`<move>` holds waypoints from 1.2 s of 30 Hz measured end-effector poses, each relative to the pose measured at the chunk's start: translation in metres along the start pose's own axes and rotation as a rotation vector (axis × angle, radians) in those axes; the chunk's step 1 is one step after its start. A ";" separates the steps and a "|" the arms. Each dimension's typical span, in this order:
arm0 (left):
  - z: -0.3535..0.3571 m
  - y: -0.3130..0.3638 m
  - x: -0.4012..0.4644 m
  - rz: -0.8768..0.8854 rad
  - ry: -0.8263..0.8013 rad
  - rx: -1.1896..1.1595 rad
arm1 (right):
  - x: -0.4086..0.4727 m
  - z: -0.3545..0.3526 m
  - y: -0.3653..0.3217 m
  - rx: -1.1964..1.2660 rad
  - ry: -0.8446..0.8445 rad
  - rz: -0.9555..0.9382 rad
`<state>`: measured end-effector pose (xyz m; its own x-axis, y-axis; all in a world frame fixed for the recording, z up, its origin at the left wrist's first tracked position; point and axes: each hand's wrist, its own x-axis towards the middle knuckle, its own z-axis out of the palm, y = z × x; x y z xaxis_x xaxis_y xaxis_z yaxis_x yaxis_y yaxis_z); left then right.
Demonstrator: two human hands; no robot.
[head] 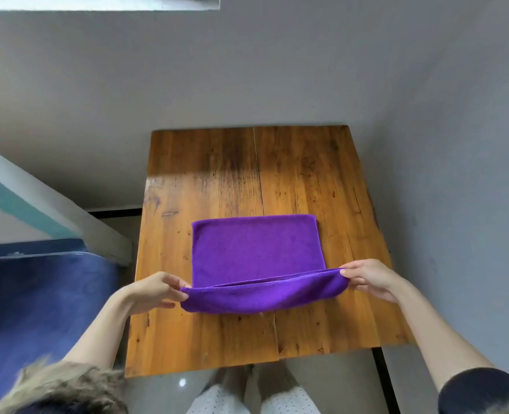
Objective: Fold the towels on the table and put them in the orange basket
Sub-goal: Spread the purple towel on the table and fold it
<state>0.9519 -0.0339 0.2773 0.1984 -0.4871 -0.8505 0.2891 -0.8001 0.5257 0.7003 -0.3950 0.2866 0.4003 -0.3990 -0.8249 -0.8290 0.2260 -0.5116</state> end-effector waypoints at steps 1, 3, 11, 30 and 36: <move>-0.001 -0.002 0.003 0.005 -0.013 -0.036 | 0.002 0.001 0.001 0.033 0.011 -0.014; -0.003 -0.003 0.009 0.035 0.002 -0.116 | 0.005 0.006 -0.003 0.117 0.039 -0.055; -0.023 0.030 0.044 0.198 0.211 -0.452 | 0.047 0.021 -0.042 0.311 0.190 -0.202; -0.039 0.053 0.138 0.145 0.707 -0.402 | 0.156 0.036 -0.071 0.123 0.456 -0.222; -0.032 0.041 0.156 0.220 0.997 0.126 | 0.162 0.053 -0.069 -0.150 0.703 -0.302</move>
<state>1.0250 -0.1316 0.1672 0.9389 -0.1612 -0.3041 0.0635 -0.7873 0.6133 0.8429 -0.4281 0.1756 0.3173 -0.9052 -0.2829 -0.7874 -0.0853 -0.6105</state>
